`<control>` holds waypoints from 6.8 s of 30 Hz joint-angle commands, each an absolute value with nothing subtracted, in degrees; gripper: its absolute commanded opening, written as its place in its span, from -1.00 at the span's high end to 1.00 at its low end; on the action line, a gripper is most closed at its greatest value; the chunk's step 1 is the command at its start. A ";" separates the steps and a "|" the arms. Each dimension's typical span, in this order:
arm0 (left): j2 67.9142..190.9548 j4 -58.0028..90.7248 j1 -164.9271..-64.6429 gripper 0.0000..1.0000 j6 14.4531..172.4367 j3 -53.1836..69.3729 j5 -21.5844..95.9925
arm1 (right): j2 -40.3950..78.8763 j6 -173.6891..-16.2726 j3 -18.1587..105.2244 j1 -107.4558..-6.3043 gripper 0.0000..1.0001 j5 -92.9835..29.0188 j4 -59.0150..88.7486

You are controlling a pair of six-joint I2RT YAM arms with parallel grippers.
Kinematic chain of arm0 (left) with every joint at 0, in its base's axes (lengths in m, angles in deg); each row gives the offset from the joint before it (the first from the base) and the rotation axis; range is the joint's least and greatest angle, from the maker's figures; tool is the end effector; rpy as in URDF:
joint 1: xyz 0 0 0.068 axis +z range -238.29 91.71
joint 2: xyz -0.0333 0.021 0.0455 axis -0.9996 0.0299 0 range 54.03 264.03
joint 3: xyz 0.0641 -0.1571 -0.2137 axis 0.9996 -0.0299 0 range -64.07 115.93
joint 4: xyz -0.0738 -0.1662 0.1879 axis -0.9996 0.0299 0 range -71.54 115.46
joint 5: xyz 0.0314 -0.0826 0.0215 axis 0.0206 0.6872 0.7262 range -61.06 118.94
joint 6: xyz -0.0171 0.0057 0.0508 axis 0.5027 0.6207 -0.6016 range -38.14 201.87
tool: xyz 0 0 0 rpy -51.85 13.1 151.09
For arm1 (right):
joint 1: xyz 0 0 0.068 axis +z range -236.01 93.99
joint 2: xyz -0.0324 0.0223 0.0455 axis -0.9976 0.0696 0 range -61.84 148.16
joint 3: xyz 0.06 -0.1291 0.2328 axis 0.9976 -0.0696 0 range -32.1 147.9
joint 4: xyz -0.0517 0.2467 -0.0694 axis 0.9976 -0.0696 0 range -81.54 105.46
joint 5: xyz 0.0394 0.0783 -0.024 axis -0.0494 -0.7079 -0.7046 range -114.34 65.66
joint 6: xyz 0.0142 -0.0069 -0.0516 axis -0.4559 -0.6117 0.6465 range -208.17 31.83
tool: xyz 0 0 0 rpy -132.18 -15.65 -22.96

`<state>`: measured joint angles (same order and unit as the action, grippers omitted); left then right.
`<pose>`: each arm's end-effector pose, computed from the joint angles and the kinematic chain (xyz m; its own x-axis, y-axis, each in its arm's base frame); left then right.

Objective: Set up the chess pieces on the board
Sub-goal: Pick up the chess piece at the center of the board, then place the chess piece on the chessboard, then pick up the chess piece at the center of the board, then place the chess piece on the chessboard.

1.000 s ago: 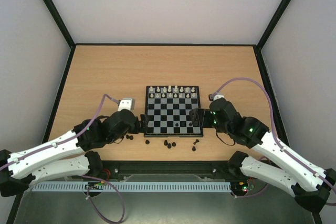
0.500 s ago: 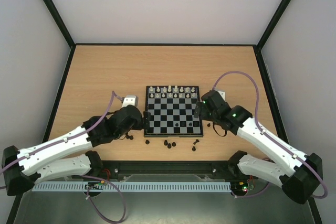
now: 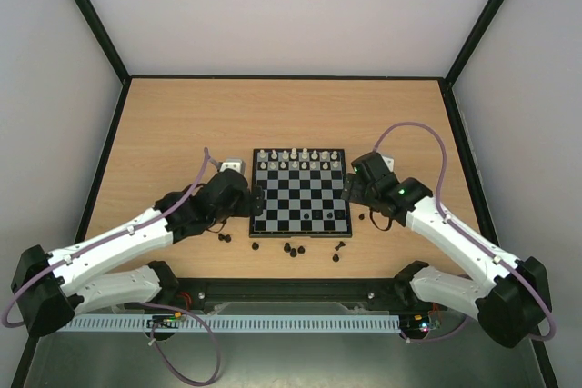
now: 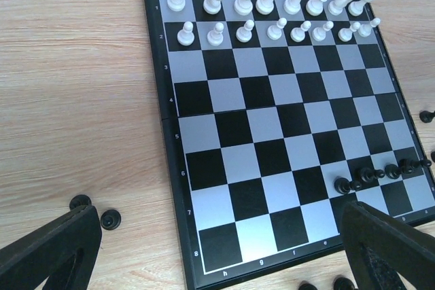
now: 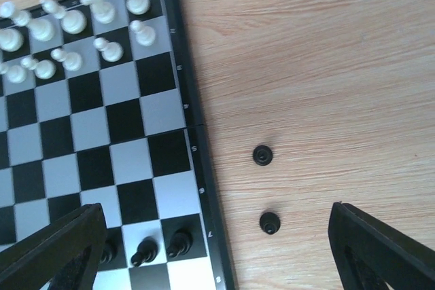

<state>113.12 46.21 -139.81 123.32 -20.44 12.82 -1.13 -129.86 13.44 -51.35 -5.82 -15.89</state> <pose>0.1419 -0.1625 0.2585 -0.7337 -0.0989 -0.6722 0.1873 0.9215 -0.3401 0.1850 0.1141 0.2594 -0.6847 0.2934 -0.6672 0.1286 0.9497 0.2856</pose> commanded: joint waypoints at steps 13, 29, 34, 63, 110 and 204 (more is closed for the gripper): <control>113.04 44.54 -137.13 -0.99 121.08 -22.07 15.33 | 8.39 -127.15 5.37 -60.86 0.01 -15.53 -4.24; 113.39 43.91 -136.82 -0.99 121.33 -23.03 15.94 | 15.90 -125.90 5.22 -61.54 0.36 -12.82 -0.96; 113.74 44.12 -136.76 -0.98 121.20 -22.69 15.68 | 18.05 -125.16 5.94 -62.59 0.46 -12.98 0.05; 117.48 42.99 -135.72 -0.99 120.75 -21.56 15.90 | 4.43 -122.69 12.57 -56.44 0.97 -10.68 -9.58; 93.48 52.94 -135.64 -0.99 126.07 -20.87 10.86 | 38.02 -123.99 31.55 -27.52 0.63 -11.83 -13.24; 138.30 43.66 -141.72 0.95 125.00 -14.98 16.15 | 1.54 -124.08 22.10 -29.52 -0.02 -4.62 -18.36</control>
